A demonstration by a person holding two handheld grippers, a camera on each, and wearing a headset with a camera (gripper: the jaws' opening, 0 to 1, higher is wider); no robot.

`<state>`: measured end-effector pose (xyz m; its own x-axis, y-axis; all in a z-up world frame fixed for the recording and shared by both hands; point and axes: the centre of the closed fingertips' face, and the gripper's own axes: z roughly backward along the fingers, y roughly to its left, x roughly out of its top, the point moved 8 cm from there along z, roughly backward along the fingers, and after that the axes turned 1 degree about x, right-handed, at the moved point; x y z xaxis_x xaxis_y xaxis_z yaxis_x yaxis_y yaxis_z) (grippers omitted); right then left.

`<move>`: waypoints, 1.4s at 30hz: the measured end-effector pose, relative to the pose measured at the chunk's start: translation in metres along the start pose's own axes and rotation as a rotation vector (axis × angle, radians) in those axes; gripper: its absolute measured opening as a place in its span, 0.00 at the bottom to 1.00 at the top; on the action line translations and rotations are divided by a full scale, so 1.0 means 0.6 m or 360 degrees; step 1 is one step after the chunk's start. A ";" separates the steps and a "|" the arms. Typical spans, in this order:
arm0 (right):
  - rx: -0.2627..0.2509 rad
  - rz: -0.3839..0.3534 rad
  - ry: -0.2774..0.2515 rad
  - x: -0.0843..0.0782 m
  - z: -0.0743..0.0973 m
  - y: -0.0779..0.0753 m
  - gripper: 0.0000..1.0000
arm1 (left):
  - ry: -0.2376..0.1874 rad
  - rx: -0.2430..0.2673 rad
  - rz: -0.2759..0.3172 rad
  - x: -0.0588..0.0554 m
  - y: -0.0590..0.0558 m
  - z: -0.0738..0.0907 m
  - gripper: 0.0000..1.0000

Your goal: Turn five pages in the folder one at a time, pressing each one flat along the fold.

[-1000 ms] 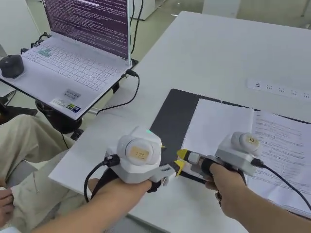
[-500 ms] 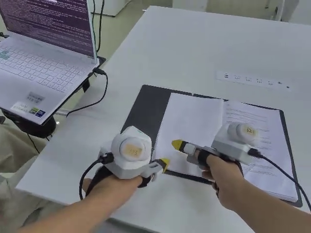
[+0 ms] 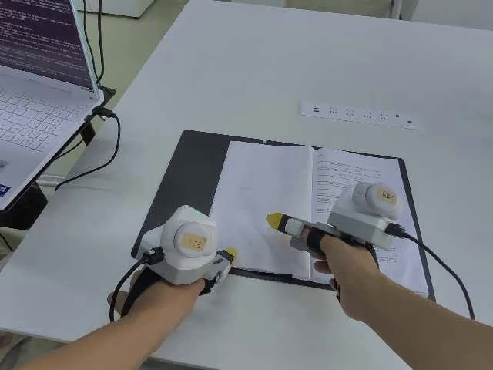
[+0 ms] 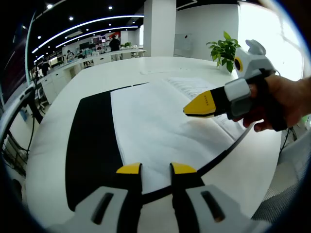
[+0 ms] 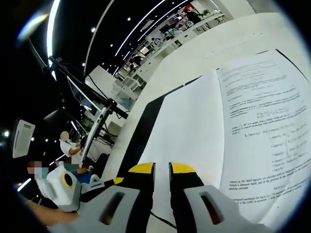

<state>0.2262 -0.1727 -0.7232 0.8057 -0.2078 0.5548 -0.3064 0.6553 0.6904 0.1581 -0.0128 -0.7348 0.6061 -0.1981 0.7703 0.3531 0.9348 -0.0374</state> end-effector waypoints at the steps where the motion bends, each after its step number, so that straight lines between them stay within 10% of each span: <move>1: -0.0002 0.0001 -0.0001 0.002 0.000 -0.004 0.09 | 0.0011 0.0004 -0.0007 -0.004 0.000 -0.001 0.21; 12: -0.0093 0.0041 -0.0026 0.047 0.006 -0.059 0.04 | -0.0086 0.0023 -0.0051 -0.013 0.000 0.002 0.20; 42: -0.0161 0.0053 -0.0215 0.138 -0.028 -0.088 0.00 | -0.0121 0.0035 -0.0028 -0.020 0.005 -0.007 0.20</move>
<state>0.3176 -0.2124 -0.7215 0.7184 -0.2759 0.6385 -0.2735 0.7320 0.6240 0.1546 -0.0090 -0.7467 0.5440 -0.1924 0.8168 0.3470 0.9378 -0.0102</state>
